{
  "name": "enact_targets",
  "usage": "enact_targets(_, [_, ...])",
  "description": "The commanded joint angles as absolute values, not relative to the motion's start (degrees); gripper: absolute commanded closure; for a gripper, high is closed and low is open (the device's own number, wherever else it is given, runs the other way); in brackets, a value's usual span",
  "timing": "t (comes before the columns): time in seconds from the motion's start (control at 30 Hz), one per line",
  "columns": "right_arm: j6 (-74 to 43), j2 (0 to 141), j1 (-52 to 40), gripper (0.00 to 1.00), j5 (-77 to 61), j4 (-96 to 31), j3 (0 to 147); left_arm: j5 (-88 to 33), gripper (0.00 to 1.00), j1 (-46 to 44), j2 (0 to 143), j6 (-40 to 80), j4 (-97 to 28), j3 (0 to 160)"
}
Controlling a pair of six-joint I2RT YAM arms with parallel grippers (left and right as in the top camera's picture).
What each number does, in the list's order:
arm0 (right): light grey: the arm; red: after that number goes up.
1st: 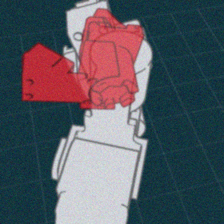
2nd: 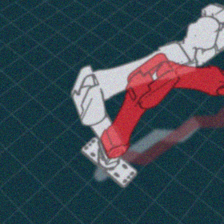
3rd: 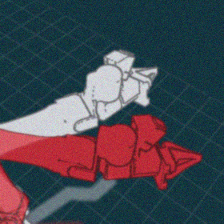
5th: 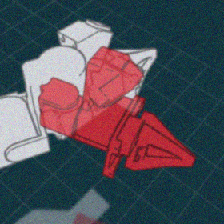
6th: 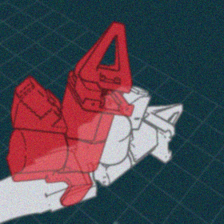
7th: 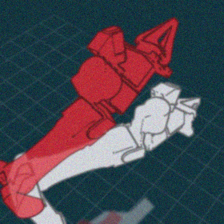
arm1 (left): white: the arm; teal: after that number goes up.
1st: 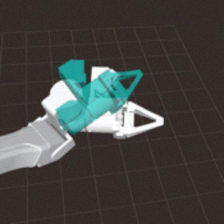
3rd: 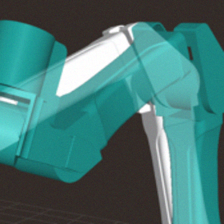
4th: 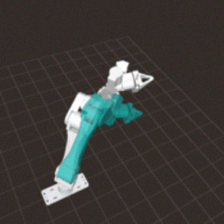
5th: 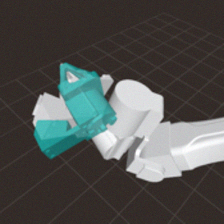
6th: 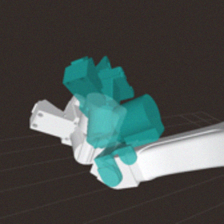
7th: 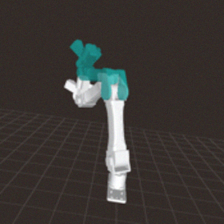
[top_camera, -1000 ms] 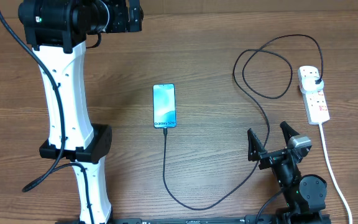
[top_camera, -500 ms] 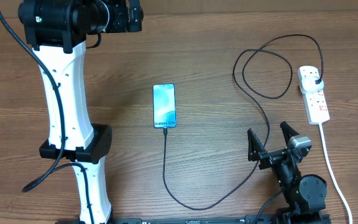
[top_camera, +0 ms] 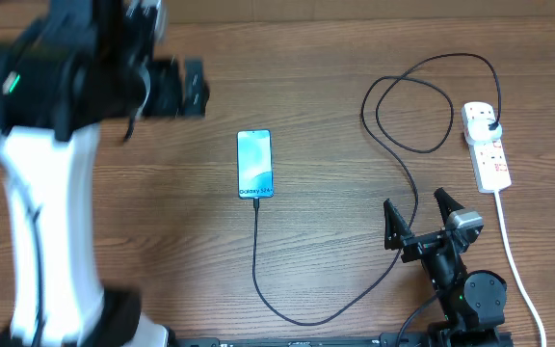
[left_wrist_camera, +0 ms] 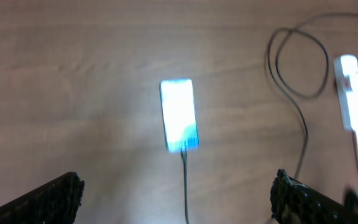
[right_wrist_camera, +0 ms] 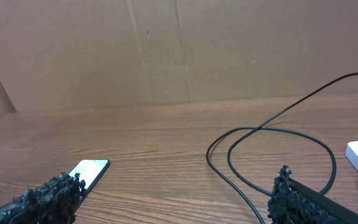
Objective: Plug charger to phone and switch on socket
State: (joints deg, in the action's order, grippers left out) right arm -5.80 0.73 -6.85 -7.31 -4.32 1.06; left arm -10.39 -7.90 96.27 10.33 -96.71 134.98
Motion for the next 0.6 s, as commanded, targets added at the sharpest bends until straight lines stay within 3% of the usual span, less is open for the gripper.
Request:
enact_targets(0.0, [-5.9, 0.2, -7.2, 0.00, -7.6, -4.1, 0.4, -9.9, 0.01, -8.3, 86.9, 9.8, -96.8, 126.0])
enact_targets(0.4, [-5.9, 0.2, -7.2, 0.00, -7.6, -4.1, 0.4, -9.9, 0.00, -5.8, 62.2, 9.8, -95.9, 96.1])
enact_targets(0.57, [-5.9, 0.2, -7.2, 0.00, -7.6, -4.1, 0.4, -8.7, 0.00, -2.2, 52.4, 9.8, -84.1, 80.3])
